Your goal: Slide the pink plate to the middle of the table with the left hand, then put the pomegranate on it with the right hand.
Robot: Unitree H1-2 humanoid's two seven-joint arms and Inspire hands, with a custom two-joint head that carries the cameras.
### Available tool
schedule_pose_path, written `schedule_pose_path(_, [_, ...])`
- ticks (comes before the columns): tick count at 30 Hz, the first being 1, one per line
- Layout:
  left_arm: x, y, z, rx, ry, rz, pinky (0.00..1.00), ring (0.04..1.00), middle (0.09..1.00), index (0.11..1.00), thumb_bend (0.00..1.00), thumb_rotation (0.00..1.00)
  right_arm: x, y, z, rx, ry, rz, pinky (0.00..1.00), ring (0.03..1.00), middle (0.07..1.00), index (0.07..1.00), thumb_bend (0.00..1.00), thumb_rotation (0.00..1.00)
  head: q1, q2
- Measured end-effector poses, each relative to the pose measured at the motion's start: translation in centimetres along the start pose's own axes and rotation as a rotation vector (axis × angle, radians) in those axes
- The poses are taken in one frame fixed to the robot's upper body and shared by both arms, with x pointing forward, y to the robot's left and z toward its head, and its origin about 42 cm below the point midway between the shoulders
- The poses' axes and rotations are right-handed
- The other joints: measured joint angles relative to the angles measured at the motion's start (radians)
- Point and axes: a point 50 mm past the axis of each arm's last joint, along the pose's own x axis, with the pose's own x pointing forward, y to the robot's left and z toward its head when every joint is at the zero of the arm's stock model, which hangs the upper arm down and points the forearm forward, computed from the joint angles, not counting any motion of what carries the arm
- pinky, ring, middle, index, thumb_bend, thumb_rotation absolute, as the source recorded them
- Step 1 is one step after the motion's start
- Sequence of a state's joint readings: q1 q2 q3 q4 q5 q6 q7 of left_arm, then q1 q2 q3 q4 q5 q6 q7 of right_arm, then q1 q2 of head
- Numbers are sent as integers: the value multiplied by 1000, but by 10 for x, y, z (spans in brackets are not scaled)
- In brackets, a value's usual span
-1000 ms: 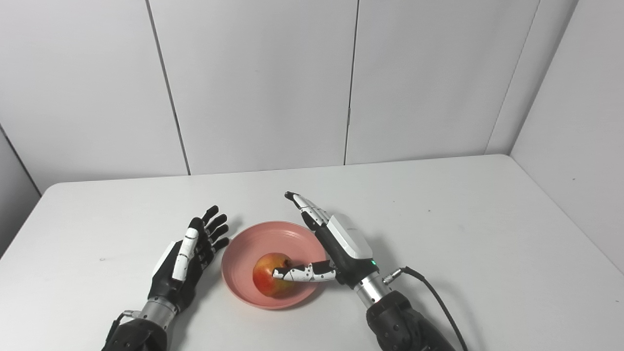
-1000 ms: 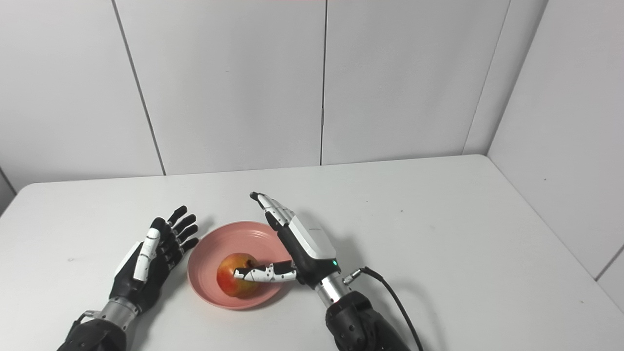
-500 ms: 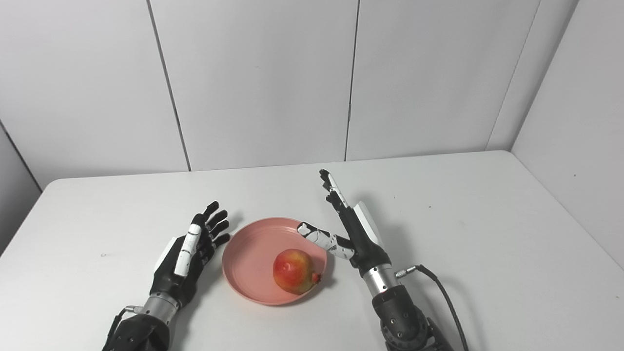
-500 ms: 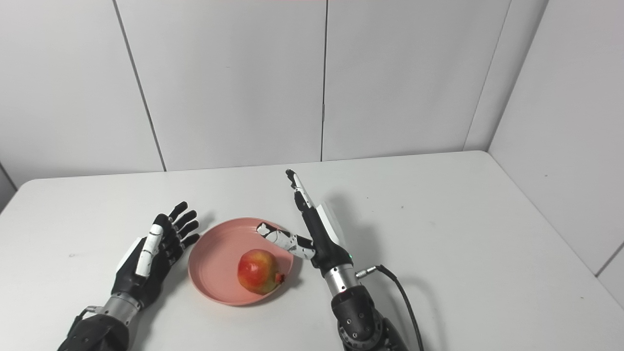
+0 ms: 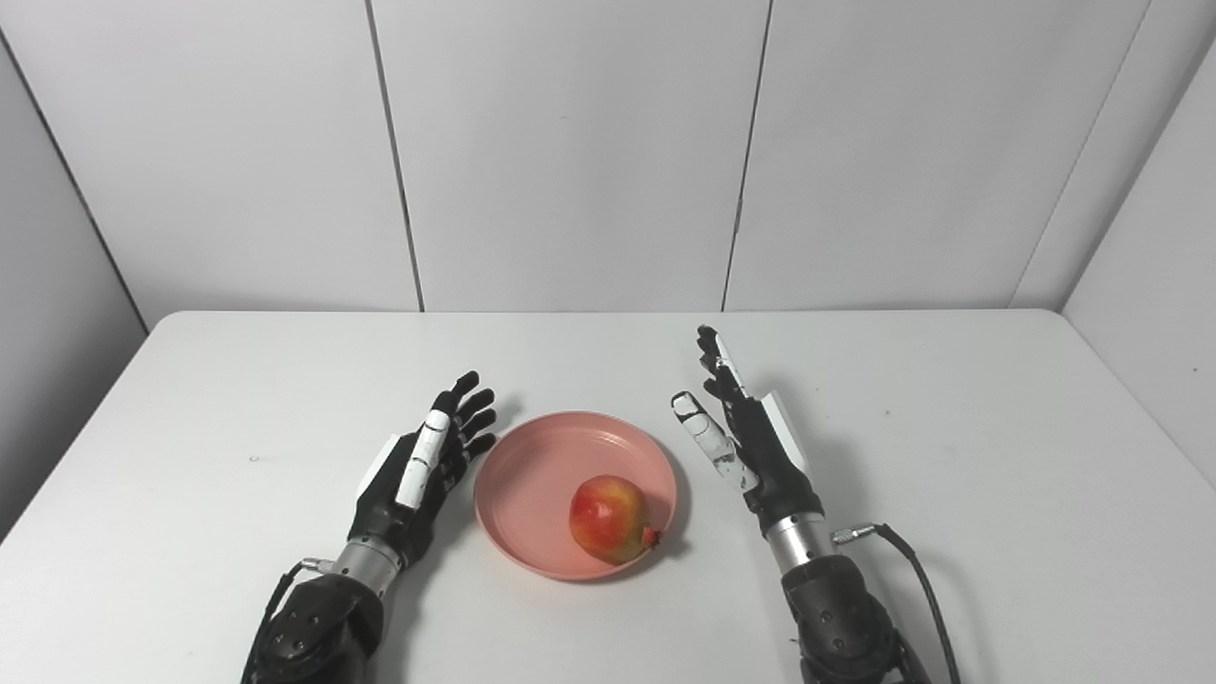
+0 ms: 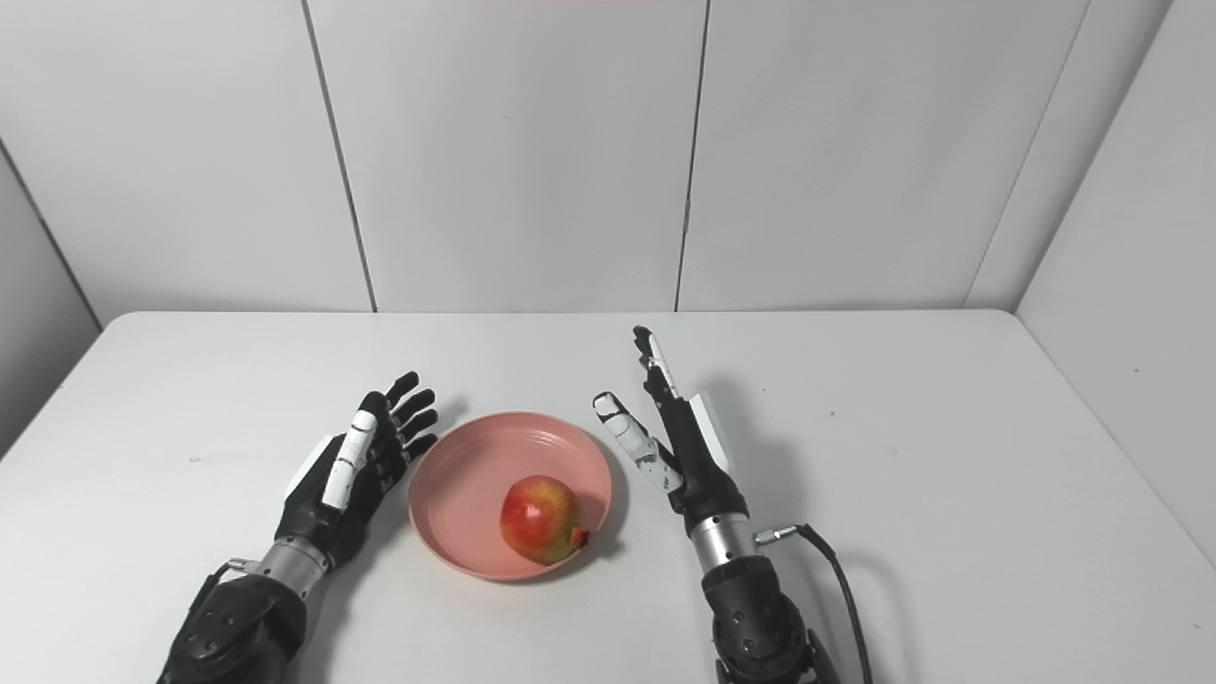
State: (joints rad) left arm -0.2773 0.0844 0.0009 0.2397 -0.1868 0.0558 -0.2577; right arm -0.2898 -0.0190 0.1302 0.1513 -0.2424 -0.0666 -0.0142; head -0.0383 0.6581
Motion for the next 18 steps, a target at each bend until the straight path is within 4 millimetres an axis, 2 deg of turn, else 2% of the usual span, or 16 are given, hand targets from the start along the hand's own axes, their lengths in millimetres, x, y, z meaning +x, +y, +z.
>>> schedule_pose_path(9, [2,-9,-2,-9,-2,19,909,926,929,922,693,908,-5,-8,-3,89,35,-11,918,953,988,1000,502,1000,35,-2])
schedule_pose_path(18, [3,-12,-3,-12,-5,18,896,923,924,914,697,894,-5,-9,-6,114,69,1,910,944,977,987,540,986,43,-2])
